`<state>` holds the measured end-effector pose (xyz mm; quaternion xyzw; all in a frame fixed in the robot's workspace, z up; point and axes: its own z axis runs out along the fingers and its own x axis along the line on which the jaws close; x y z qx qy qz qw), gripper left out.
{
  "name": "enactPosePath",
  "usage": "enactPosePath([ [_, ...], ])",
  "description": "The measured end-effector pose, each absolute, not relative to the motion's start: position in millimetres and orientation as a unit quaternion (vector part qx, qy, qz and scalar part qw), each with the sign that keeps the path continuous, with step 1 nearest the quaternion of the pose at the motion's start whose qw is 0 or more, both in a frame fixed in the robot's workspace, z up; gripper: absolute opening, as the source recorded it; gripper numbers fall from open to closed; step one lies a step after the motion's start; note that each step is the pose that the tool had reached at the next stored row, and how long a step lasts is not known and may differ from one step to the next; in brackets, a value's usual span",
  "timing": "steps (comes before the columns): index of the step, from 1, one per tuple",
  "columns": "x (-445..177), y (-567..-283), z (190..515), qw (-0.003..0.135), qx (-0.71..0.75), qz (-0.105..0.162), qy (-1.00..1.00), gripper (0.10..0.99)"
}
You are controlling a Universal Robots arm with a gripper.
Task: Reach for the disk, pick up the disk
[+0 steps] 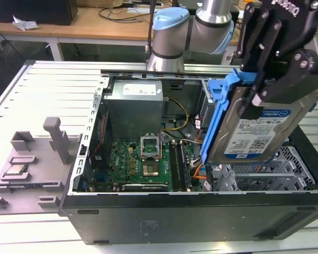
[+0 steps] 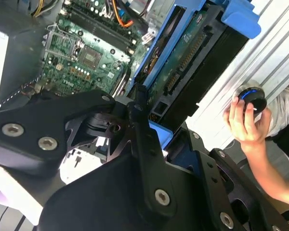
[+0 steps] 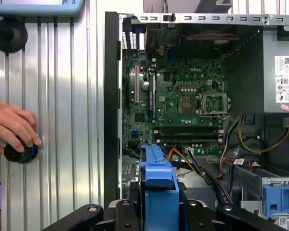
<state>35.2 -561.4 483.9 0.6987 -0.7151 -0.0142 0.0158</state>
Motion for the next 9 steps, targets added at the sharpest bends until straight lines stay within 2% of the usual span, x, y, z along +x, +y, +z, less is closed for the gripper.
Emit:
enactPosePath([
  [9,65,-561,484,0.016,0.699,-0.014,-0.715,0.365],
])
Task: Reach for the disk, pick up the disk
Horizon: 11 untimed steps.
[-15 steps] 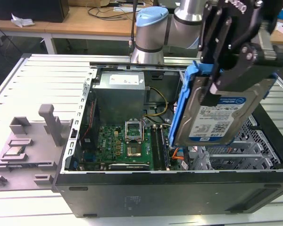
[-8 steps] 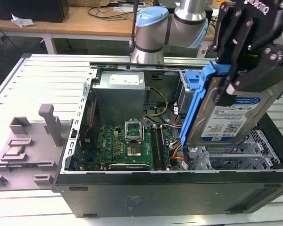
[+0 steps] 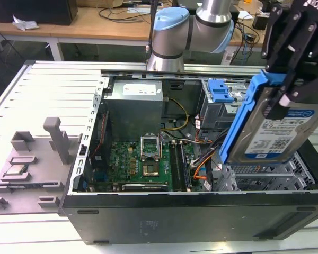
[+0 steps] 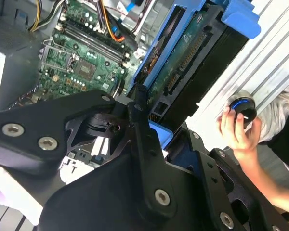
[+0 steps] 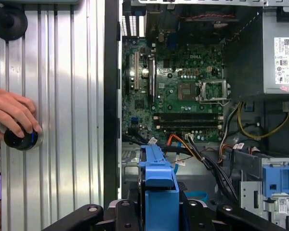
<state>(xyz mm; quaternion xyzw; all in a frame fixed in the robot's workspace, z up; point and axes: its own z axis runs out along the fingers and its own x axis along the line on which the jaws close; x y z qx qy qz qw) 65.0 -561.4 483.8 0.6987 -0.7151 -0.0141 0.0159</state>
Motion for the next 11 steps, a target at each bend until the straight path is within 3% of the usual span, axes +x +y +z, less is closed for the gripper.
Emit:
enactPosePath([
  [11,90,-561,482,0.016,0.699,-0.014,-0.715,0.365],
])
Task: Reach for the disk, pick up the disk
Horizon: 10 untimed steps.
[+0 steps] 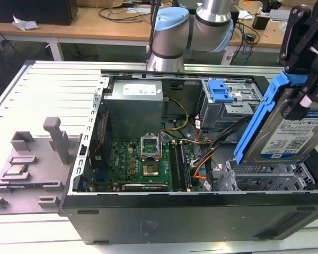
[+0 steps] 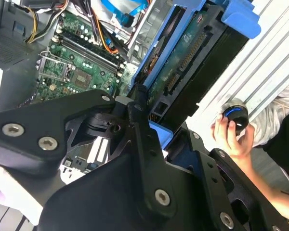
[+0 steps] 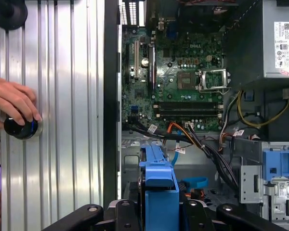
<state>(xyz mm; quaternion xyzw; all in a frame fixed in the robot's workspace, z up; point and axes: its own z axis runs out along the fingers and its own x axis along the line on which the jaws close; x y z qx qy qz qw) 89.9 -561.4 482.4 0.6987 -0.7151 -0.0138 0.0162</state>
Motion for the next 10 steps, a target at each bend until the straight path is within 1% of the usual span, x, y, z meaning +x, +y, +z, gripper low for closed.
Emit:
enactPosePath([
  [10,98,-561,471,0.016,0.699,-0.014,-0.715,0.365],
])
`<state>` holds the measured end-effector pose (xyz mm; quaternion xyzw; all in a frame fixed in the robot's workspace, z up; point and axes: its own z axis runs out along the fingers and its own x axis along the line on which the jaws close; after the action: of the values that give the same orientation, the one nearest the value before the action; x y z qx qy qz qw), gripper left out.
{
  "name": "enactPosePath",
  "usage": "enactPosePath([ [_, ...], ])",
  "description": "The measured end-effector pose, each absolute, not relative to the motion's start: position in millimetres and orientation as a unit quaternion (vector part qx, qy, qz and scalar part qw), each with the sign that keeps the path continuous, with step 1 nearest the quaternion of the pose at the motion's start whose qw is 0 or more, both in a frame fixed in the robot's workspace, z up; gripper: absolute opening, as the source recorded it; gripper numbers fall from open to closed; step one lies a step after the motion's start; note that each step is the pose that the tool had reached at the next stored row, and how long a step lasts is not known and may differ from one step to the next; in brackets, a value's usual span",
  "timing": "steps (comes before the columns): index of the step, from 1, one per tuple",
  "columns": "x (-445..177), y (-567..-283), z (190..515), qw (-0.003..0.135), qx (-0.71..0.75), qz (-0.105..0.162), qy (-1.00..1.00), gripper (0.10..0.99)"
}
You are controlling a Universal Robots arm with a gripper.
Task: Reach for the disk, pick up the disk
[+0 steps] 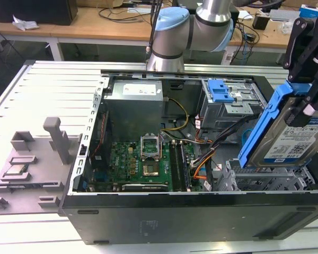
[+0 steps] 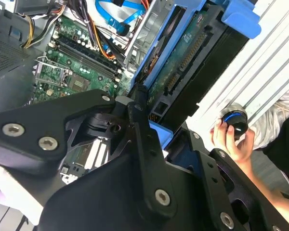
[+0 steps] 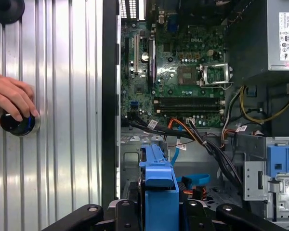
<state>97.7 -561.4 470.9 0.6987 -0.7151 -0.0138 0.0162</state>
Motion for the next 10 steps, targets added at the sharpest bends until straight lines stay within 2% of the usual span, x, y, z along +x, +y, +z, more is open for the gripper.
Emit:
enactPosePath([
  [10,102.3,-561.4,465.3,0.016,0.699,-0.014,-0.715,0.365],
])
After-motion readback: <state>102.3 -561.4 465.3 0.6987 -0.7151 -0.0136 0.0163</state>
